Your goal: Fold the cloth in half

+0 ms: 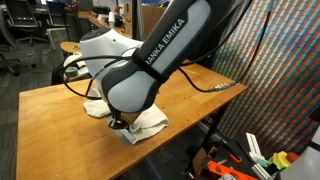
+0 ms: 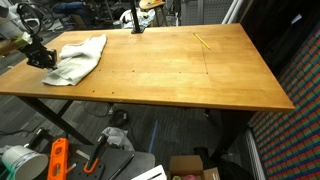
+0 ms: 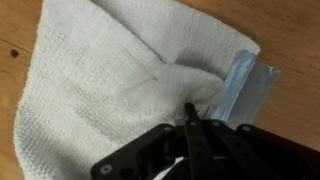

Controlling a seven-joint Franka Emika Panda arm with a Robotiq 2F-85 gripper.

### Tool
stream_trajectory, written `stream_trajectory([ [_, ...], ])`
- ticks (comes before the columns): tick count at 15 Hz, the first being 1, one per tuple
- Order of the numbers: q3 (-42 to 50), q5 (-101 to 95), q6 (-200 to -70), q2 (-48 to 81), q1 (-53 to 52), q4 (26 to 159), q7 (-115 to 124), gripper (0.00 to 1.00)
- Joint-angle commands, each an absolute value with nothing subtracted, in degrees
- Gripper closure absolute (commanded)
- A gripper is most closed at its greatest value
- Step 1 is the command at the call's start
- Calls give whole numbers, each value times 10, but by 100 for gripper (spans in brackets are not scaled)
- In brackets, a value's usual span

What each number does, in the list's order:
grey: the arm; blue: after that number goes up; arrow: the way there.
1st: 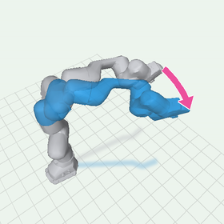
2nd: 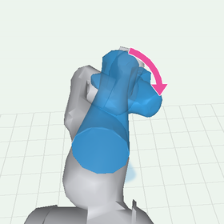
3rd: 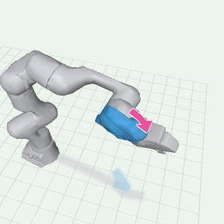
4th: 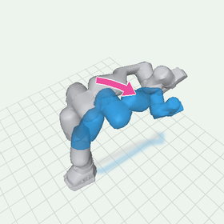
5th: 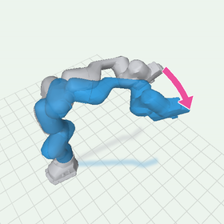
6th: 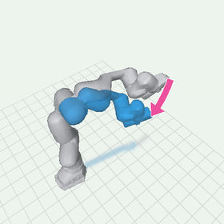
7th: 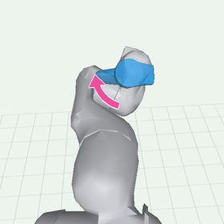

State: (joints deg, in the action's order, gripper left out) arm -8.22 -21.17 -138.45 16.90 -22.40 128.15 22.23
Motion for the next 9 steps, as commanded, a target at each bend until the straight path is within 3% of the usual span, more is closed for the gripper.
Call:
stream_trajectory([
  [1,-103,-200,-1430,125,-222,1334,218,99],
  [9,-48,-399,-1521,73,-240,1347,457,99],
])
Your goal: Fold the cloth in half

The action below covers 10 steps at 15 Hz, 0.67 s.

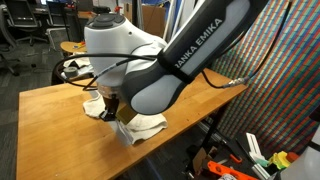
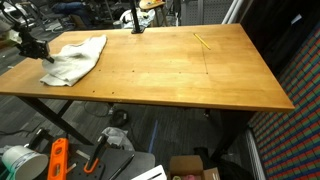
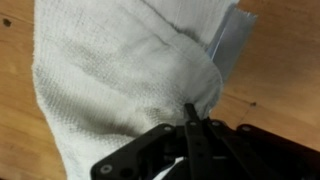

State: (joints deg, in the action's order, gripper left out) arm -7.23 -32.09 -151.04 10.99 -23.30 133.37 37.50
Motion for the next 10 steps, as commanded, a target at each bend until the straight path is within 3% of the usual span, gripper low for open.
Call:
stream_trajectory([
  [1,-51,-423,-1511,66,-232,1347,473,99],
  [10,-91,-458,-1414,29,-189,1378,440,99],
])
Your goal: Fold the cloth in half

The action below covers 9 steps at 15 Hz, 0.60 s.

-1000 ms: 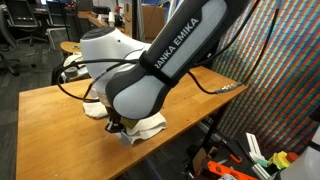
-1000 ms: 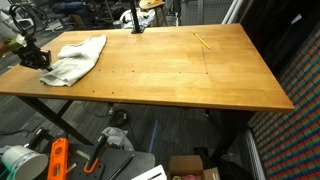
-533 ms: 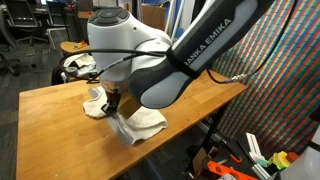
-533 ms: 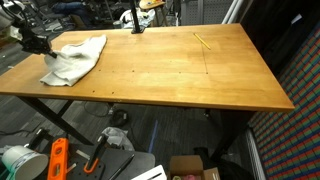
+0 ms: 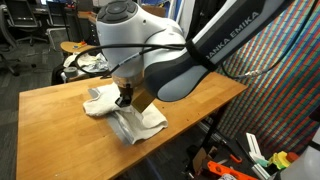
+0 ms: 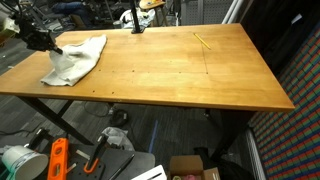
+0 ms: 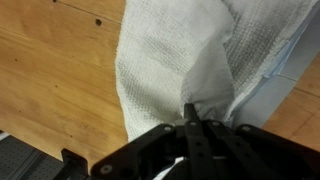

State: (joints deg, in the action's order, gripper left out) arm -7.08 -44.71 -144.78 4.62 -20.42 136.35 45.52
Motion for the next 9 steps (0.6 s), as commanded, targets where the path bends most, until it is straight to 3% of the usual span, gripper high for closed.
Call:
stream_trajectory([
  [1,-98,-437,-1399,43,-187,1375,411,99],
  [9,-124,-327,-1391,143,-190,1350,221,99],
])
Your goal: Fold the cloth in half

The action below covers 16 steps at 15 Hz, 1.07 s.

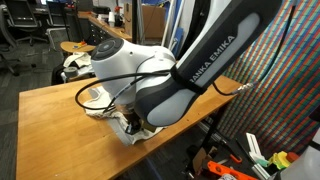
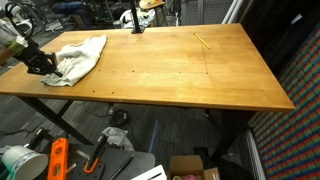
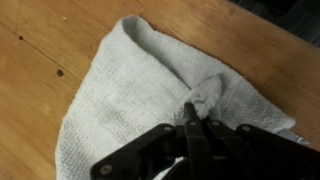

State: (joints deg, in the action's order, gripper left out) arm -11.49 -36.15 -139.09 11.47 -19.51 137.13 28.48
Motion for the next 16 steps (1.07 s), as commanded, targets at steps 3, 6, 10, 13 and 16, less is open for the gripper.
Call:
stream_trajectory([
  [3,-110,-356,-1387,147,-197,1338,224,99],
  [6,-100,-384,-1392,164,-193,1322,226,99],
  [10,-93,-364,-1387,174,-179,1308,184,99],
  [13,-96,-341,-1382,167,-168,1316,123,99],
  [16,-96,-326,-1376,162,-164,1321,80,99],
])
